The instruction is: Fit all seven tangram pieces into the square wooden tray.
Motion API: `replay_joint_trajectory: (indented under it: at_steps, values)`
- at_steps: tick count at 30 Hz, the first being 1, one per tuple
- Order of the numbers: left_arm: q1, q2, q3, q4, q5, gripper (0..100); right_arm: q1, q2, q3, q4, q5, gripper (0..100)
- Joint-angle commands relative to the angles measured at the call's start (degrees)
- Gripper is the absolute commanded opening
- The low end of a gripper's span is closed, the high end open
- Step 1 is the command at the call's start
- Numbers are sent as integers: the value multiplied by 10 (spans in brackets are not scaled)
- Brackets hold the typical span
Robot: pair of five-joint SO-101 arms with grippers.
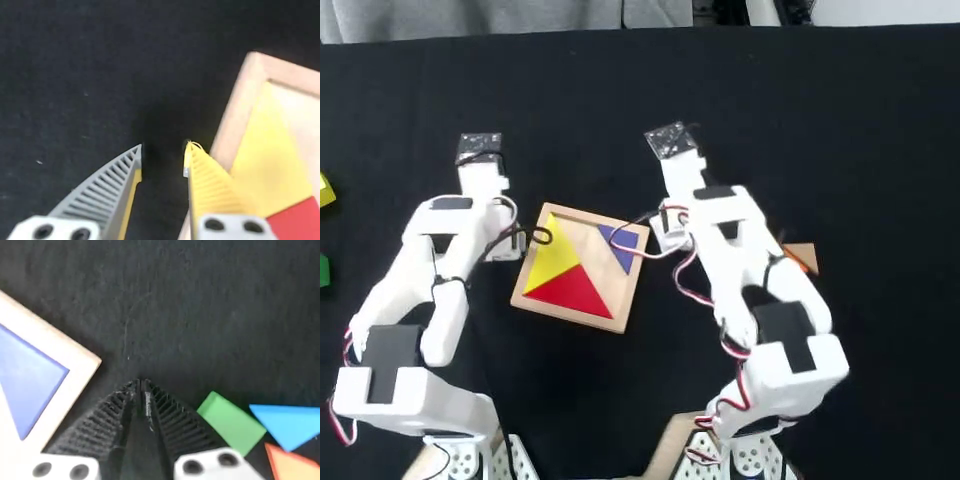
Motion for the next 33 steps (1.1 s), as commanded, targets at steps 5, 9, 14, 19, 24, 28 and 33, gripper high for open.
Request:
replay_joint_trajectory:
  at_steps: [5,9,14,19,24,28,33]
  values:
    - [60,-18,-4,62,5,100,-32,34,-87,10,9,11]
    - [81,-18,-5,84,5,63,-66,63,-132,55,30,11]
    - [114,-19,-4,122,5,61,-98,98,-182,71,32,11]
    - [90,-24,-4,143,6,62,-95,90,-202,90,33,11]
    - [-1,-25,-26,129,69,62,-28,-3,-200,174,33,11]
    - [-62,-25,-37,108,105,62,36,-114,-169,251,99,11]
    - [-88,-25,-37,106,107,62,126,-175,-52,239,244,18]
